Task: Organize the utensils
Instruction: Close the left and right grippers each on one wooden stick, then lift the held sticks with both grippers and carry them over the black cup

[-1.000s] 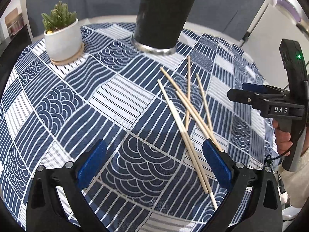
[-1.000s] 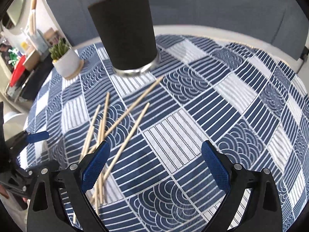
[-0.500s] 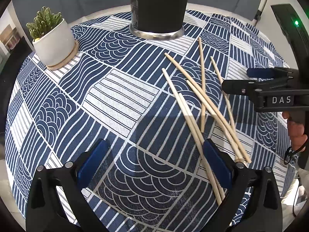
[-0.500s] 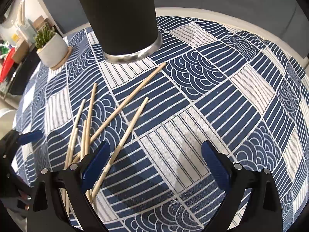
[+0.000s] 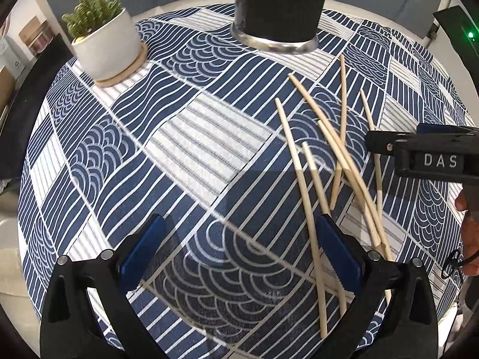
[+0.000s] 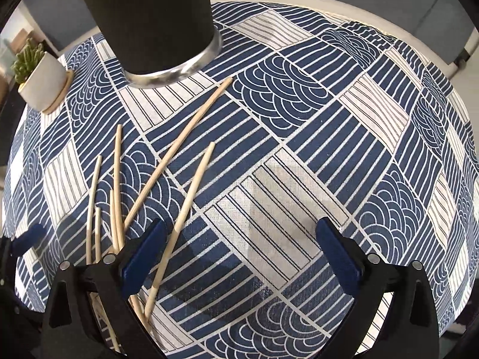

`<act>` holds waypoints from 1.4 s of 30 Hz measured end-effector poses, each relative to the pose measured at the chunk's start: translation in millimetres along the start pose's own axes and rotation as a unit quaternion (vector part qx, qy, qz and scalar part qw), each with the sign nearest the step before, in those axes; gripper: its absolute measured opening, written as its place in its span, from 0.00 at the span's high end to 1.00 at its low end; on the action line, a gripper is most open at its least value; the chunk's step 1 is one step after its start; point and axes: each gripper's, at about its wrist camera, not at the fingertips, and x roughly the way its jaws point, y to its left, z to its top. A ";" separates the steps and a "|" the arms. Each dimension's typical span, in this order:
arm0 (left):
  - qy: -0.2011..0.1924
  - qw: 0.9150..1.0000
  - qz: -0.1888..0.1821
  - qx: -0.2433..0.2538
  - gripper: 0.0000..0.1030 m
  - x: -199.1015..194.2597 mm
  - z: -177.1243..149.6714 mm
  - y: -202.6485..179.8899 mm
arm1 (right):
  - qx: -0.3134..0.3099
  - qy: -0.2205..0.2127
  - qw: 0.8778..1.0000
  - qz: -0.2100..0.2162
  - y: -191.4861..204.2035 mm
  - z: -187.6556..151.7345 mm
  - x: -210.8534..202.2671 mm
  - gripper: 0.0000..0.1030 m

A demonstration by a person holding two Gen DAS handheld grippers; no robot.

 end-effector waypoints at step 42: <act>-0.018 0.996 -0.048 -0.077 0.95 -75.3 -27.3 117.3 | 0.089 -0.206 0.974 0.025 -103.2 -12.1 -156.6 0.96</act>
